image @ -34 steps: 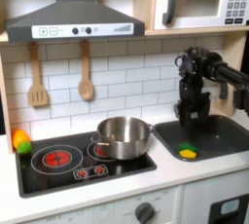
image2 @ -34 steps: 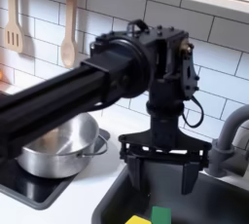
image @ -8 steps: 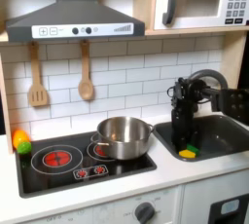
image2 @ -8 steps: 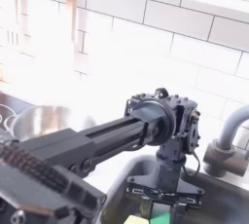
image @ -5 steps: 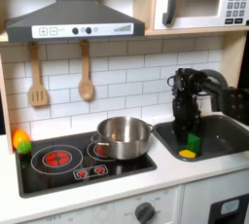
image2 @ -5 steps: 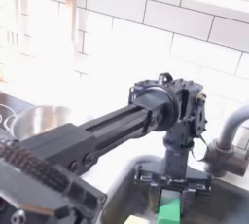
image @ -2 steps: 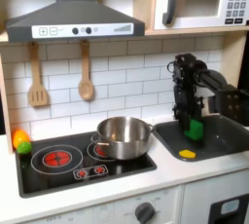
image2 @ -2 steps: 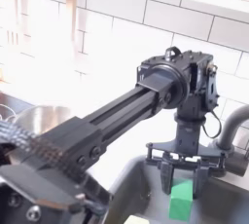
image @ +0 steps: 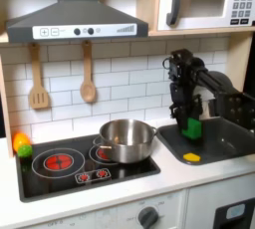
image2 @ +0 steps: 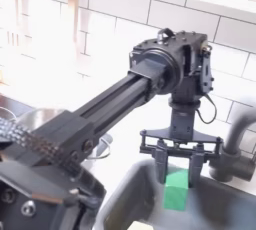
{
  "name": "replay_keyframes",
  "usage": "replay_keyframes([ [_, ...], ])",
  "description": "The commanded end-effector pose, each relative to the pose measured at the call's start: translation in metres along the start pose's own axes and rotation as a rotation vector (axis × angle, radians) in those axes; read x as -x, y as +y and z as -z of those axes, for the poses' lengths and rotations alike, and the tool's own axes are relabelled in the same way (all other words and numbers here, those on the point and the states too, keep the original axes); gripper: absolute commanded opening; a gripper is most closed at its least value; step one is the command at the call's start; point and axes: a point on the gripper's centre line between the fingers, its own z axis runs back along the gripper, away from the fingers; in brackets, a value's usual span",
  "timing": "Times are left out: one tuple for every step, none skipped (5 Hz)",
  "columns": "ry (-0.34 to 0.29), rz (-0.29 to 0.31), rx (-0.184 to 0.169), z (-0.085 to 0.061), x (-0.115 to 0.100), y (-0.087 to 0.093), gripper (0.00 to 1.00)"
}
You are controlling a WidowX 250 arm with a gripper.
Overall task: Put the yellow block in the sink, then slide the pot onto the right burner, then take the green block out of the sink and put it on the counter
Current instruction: 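Take the green block out of the sink and put it on the counter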
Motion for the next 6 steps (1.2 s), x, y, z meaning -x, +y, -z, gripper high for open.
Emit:
replay_keyframes([
  [-0.023, 0.034, -0.084, 0.006, 0.009, 0.018, 0.0],
  [-0.029, 0.07, -0.069, 0.002, 0.025, 0.021, 0.0],
  [-0.029, 0.098, -0.053, -0.004, 0.038, 0.021, 0.0],
  [-0.03, 0.107, -0.046, -0.009, 0.046, 0.025, 0.0],
  [-0.026, 0.119, -0.039, -0.012, 0.056, 0.03, 0.0],
  [-0.017, 0.135, -0.035, -0.003, 0.069, 0.036, 0.0],
])
